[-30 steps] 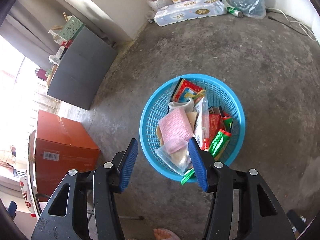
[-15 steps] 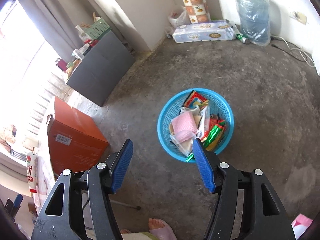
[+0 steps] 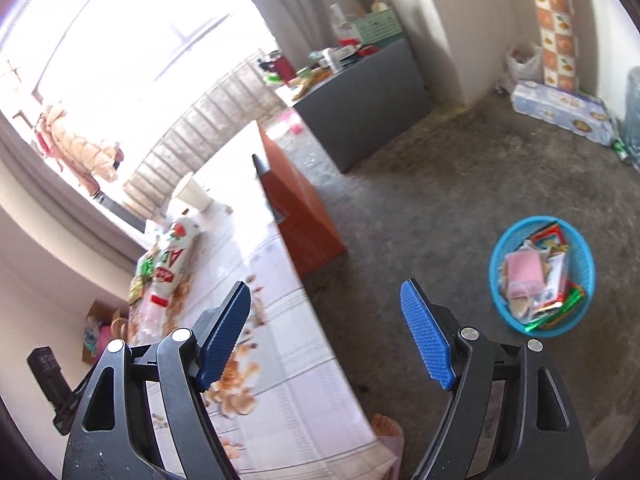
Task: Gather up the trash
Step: 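Move both tools back over the table toward the white bottle, then grasp the white AD milk bottle with the right tool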
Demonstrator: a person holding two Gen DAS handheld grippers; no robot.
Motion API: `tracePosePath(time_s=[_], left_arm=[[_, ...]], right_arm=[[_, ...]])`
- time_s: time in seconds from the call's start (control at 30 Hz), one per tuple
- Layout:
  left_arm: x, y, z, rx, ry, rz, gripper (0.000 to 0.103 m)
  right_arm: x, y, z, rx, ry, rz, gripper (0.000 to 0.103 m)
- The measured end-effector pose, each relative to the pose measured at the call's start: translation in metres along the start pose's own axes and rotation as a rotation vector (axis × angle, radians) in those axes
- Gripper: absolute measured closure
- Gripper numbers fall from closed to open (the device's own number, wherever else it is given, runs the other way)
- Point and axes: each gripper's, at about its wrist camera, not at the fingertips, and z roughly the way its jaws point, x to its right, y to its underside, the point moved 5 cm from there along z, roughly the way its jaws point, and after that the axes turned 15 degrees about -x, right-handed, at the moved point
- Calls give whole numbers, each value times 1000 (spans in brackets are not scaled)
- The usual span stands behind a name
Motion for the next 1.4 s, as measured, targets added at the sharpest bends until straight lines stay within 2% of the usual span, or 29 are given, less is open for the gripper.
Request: tracePosePath(time_s=[0.2,0.4,0.57,0.73,0.83,0.97,1.03,1.1,1.17,1.3,1.4], left_arm=[[-86,-10,-17,43,-131,-104,17],[-141,-16,-12,39,-138,-190,17],[-157,-35,4,21,-166,-160,17],[-167,-48,19,4,-178,-136,17],[-175,-48,29,-4,-167,-166,17],[-179,-43,43,-33,-146,-173,17],[-180,-41,49,-46,-148,-168,17],[-181,-41,52,-54,-148,-172,17],[-182,-44,55,-57,-150,-175,17],[-181,-54,61,-62,-177,-167,17],[-182,-65,78,-103,-216,-156,17]], right_arm=[[-87,-16,25,-88,-86,-112,23],[-182,-24,76,-196,-217,-100,19],[-249,-41,155,-281,-157,-88,19],[-289,-52,233,-360,-41,-103,19],[-300,-57,273,-386,39,-105,19],[-300,-63,303,-379,117,-73,19],[-295,-65,312,-395,120,-45,23],[-291,-66,320,-403,133,-44,35],[-287,-65,324,-418,119,-48,41],[-280,-67,318,-409,88,-57,43],[-271,-62,309,-423,77,-93,43]])
